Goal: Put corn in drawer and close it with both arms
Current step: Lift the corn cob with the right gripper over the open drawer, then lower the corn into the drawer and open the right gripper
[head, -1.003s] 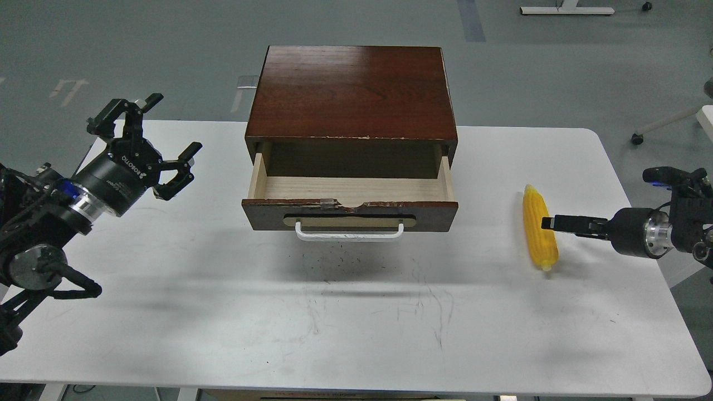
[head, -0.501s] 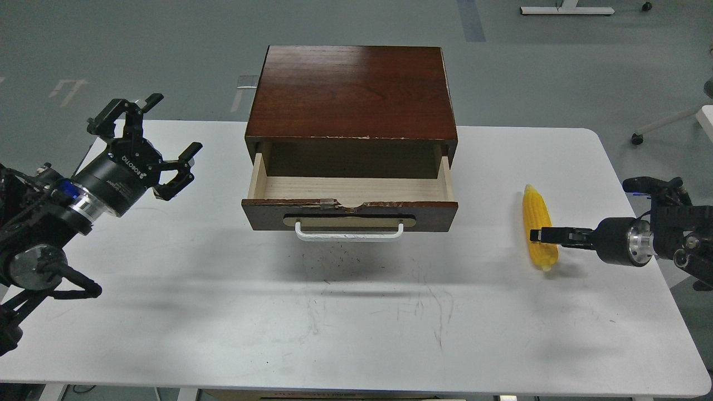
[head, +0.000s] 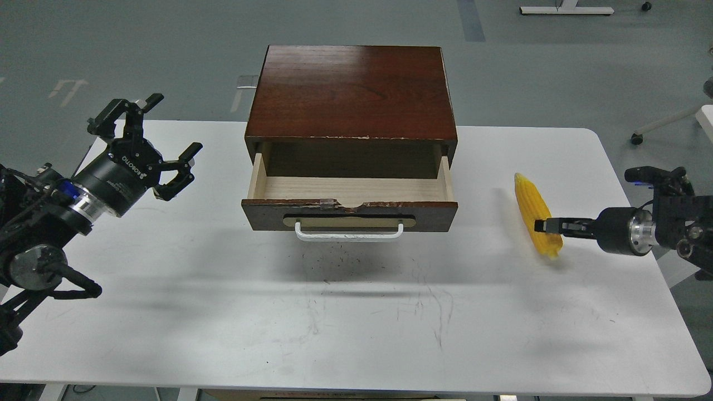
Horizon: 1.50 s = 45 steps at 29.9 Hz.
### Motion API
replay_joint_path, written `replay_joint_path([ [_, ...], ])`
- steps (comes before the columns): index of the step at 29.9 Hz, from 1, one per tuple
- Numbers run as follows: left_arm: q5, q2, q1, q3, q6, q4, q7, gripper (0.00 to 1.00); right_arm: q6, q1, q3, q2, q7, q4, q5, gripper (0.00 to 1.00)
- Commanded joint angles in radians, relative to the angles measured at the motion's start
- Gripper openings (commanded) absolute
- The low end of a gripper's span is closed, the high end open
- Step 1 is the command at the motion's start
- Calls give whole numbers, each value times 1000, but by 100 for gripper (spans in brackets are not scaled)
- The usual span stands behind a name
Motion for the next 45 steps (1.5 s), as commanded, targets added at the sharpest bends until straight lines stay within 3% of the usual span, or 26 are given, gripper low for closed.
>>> replay_joint_path([
  [1,0,1,-2,-3,0,0,0,100,-1,107,3,-13,0,37,5,11],
  [9,1,3,-2,-12,0,-1,0,100,4,403,-21,-18,0,157,-2,12],
  [18,1,9,-2,-12,0,-8,2,100,4,746,-262,138,0,330,-10,16],
  [28,1,43,-2,-12,0,-26,2,100,-2,806,-337,247,0,405,-241,17],
  [33,1,46,0,-12,0,-34,2,100,-83,806,-406,301,0,399,-367,17],
  [41,0,53,0,-12,0,-37,0,100,-173,794,-483,398,0,353,-375,18],
  [45,0,53,3,-14,0,-38,0,100,-185,777,-512,450,0,315,-375,25],
])
